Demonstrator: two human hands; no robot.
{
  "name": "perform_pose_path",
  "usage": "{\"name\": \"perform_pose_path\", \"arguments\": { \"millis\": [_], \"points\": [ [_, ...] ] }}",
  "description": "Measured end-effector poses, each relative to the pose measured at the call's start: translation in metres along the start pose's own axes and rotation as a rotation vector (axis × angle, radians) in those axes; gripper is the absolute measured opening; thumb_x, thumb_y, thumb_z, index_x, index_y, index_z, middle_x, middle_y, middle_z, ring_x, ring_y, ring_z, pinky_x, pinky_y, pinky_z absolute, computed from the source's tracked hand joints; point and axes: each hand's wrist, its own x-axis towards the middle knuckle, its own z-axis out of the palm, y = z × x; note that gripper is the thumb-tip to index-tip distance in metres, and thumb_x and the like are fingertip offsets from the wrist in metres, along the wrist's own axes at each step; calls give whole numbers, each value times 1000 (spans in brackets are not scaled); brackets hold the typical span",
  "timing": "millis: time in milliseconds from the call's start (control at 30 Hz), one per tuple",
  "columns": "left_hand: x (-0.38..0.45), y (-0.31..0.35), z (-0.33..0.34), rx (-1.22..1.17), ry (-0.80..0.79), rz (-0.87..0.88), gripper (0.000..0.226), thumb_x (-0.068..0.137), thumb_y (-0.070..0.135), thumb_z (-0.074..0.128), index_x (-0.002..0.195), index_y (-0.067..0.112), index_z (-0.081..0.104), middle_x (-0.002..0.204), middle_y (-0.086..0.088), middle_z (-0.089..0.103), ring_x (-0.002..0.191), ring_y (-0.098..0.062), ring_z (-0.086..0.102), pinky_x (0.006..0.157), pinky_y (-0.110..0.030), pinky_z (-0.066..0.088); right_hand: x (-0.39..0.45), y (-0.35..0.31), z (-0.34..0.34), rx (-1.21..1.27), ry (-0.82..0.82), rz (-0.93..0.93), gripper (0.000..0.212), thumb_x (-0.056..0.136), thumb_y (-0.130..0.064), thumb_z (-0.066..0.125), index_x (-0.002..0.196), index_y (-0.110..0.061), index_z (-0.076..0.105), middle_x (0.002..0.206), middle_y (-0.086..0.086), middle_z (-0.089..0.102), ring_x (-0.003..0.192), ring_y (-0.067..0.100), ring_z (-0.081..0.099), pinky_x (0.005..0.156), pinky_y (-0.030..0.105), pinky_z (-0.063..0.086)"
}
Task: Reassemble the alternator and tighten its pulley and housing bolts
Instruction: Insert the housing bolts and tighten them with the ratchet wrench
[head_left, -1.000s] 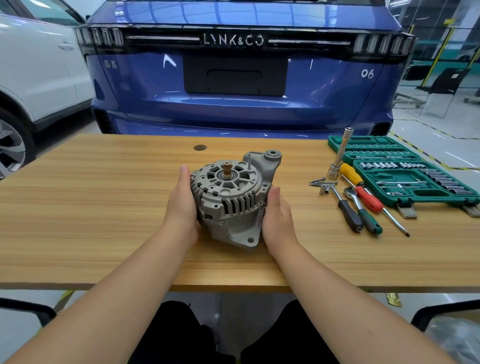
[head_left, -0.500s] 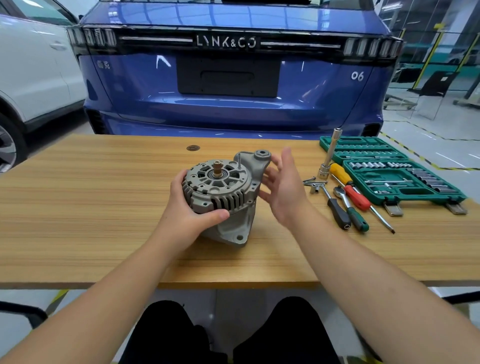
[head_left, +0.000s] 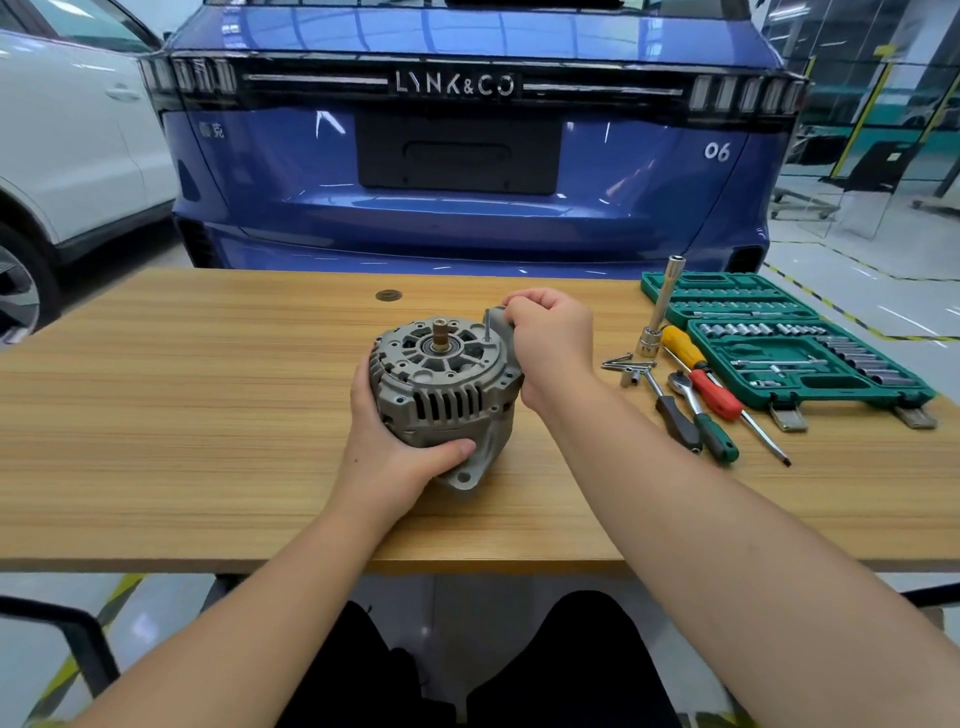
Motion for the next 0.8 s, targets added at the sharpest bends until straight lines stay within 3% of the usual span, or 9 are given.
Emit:
{"name": "perform_pose_path", "arguments": {
  "millis": [200, 333, 467, 567, 667, 733, 800],
  "points": [
    [-7, -1, 16, -35, 129, -99, 127, 34, 53, 97, 145, 38, 39, 126, 27, 61, 116, 6, 59, 105, -34, 51, -9, 3, 0, 53, 138, -17, 22, 85, -10, 62, 75, -27, 72, 72, -14, 68, 72, 9, 63, 53, 27, 52],
    [-3, -2, 14, -31, 106, -107, 126, 32, 54, 96, 144, 35, 42, 126, 25, 62, 116, 4, 60, 104, -34, 51, -17, 8, -4, 40, 157, -55, 19, 84, -13, 64, 78, -29, 72, 68, -17, 67, 71, 7, 63, 55, 25, 52],
    [-1, -4, 11, -38, 85, -131, 124, 30, 54, 97, 141, 39, 42, 121, 29, 62, 110, 15, 56, 96, -26, 48, -22, 12, -11, -31, 130, -133, 16, 86, -16, 65, 83, -31, 70, 69, -18, 67, 65, 3, 62, 53, 25, 55],
    [5, -6, 6, -37, 46, -149, 109, 30, 52, 98, 127, 45, 48, 110, 34, 65, 101, 17, 59, 89, -24, 49, -24, 12, -20, -198, 84, -225, 12, 89, -23, 63, 82, -32, 67, 65, -19, 65, 56, -2, 60, 46, 21, 50],
    [8, -8, 4, -50, 20, -160, 99, 29, 50, 99, 114, 51, 49, 106, 40, 64, 96, 18, 60, 85, -24, 50, -19, 4, -37, -538, -69, -357, 10, 94, -37, 56, 85, -33, 59, 71, -9, 65, 63, 7, 60, 45, 25, 40],
    [9, -8, 3, -62, 18, -154, 101, 28, 48, 100, 117, 50, 52, 108, 38, 65, 96, 17, 62, 83, -23, 51, -15, -1, -47, -717, -160, -393, 15, 96, -46, 51, 87, -34, 53, 72, -7, 64, 66, 11, 60, 50, 27, 37],
    [9, -8, 4, -67, 21, -148, 107, 28, 47, 100, 124, 46, 53, 111, 33, 68, 98, 14, 63, 84, -23, 51, -14, -2, -48, -730, -177, -367, 15, 96, -47, 50, 89, -34, 52, 76, -6, 64, 69, 12, 59, 53, 30, 40]
  ]
}}
